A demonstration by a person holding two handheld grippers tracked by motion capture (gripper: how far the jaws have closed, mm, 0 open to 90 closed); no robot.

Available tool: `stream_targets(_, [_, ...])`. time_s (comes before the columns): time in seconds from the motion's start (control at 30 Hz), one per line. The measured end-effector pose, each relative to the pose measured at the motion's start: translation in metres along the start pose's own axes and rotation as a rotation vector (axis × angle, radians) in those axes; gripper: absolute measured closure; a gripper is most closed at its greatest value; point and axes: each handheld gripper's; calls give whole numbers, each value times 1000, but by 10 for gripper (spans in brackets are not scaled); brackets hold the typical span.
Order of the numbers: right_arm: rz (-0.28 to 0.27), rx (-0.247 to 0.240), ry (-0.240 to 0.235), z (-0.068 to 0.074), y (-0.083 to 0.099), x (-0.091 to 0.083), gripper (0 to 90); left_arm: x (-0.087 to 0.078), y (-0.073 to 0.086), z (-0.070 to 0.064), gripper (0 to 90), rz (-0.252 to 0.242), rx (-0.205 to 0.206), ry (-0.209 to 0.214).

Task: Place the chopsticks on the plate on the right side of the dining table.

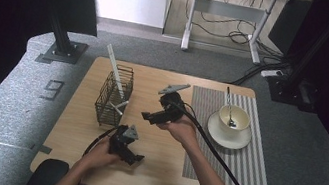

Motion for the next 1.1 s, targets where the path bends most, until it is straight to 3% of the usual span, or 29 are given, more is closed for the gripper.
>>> stream_targets(0.27, [-22,-19,-52,12,-16,10,135,0,0,0,0,0,0,-1])
stream_targets(0.4, [-7,-56,-56,20,-23,15,169,0,0,0,0,1,1,-1])
stream_targets(0.87, [-9,-74,-90,33,-46,36,275,0,0,0,0,1,2,0])
stream_targets(0.97, [-5,-77,-96,35,-48,41,337,0,0,0,0,1,2,-1])
stream_targets(1.03, [-4,-101,-98,38,-47,46,474,0,0,0,0,1,1,0])
stream_targets(1.07, [-4,-101,-98,38,-47,46,474,0,0,0,0,1,1,0])
stream_targets(1.1, [-6,-105,-95,39,-46,47,540,0,0,0,0,2,1,-1])
Point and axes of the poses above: each handheld gripper's, and its own axes: x roughly forward along the jaws, y roughly out of its underside, z roughly to its left, and after that the axes turned 7 degrees about -y, right-handed
